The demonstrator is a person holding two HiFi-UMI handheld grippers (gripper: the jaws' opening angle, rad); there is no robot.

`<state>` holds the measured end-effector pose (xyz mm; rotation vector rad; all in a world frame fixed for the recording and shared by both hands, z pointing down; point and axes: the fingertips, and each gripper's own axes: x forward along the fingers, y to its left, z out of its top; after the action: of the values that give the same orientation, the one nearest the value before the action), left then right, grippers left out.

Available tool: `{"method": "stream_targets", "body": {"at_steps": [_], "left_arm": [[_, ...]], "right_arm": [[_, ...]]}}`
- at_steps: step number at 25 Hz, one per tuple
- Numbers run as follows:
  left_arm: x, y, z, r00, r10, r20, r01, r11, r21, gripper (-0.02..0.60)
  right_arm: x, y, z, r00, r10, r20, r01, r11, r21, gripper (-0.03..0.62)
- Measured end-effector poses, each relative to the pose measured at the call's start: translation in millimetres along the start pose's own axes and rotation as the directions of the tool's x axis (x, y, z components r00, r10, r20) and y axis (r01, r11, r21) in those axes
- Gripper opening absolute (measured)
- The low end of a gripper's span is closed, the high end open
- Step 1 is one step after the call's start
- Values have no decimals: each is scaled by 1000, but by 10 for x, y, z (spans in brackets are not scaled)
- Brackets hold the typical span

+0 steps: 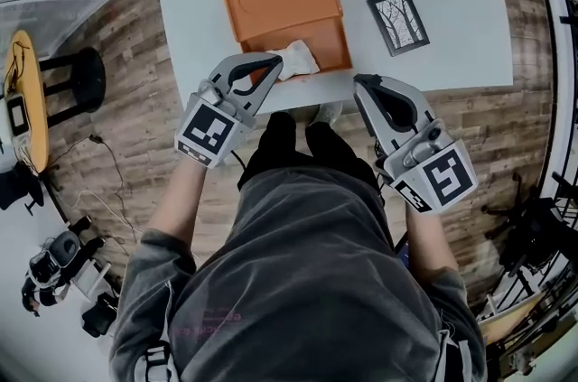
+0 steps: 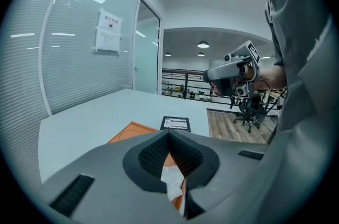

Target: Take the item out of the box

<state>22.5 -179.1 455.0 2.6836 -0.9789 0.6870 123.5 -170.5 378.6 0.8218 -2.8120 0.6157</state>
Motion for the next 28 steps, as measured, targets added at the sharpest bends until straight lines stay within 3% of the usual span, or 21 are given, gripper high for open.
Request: {"method": "stream_targets", "body": {"at_steps": [12,28], "left_arm": [[284,29,-601,980,-136,-144,146,988,56,11],[526,48,-1073,939,-195,-284,239,962,131,64]], "right_arm": [[170,70,-104,995,-104,-4,104,993,48,2],[120,74,-318,983,-182,-27,184,978,100,2]]}}
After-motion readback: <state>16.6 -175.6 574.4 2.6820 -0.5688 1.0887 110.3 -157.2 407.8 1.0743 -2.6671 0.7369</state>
